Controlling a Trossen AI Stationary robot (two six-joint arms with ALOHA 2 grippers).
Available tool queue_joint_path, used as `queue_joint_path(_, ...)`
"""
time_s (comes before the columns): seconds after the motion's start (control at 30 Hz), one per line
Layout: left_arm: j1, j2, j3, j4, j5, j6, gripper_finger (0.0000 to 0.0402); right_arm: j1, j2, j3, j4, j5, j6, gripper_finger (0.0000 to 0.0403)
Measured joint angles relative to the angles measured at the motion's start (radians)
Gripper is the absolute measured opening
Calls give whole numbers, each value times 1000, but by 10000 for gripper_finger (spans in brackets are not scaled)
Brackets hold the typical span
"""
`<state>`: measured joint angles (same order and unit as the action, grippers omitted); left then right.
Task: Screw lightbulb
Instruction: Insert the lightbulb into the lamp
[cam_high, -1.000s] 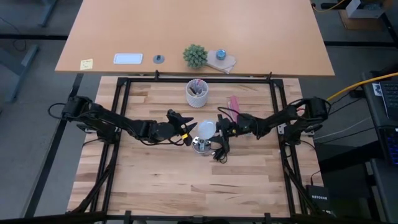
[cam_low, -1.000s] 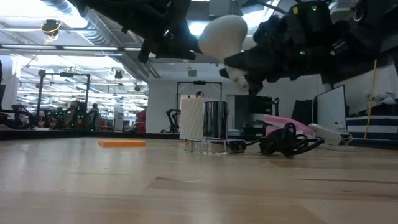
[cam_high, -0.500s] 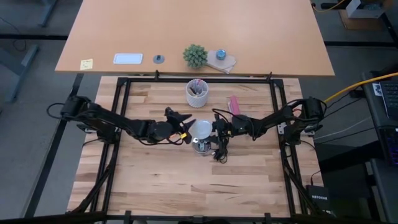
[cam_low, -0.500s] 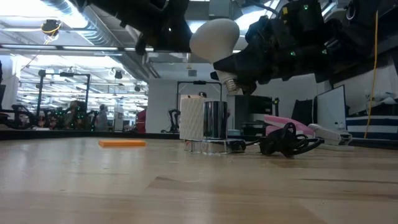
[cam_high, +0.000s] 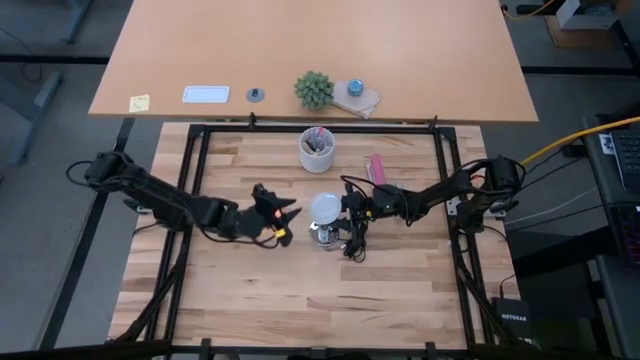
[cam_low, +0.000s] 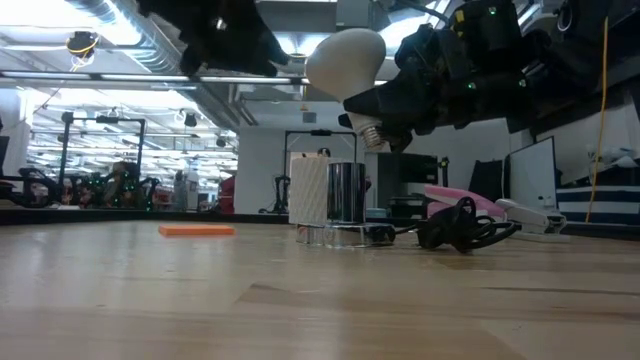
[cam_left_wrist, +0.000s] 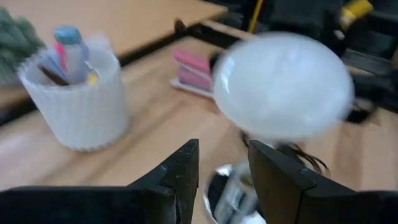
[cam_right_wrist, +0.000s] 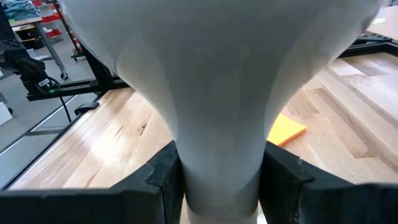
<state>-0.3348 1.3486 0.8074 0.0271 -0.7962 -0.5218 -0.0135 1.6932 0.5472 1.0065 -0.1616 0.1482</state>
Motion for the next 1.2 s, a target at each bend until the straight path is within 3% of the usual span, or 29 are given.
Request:
queue_joint_path(0.17, -44, 58, 0, 14, 2, -82, 131, 0, 0, 0, 14, -4, 0, 159)
queue_joint_path(0.43, -25, 141, 0, 17, -41, -159, 131, 1, 0, 0, 48, -3, -4, 159)
queue_joint_path(0.7, 3, 157, 0, 42, -46, -147, 131, 35, 4, 0, 64, 86, -43, 159)
queue_joint_path(1.2, 2, 157, 0, 44, -46, -133, 131, 66, 171, 14, 321, 108, -52, 159)
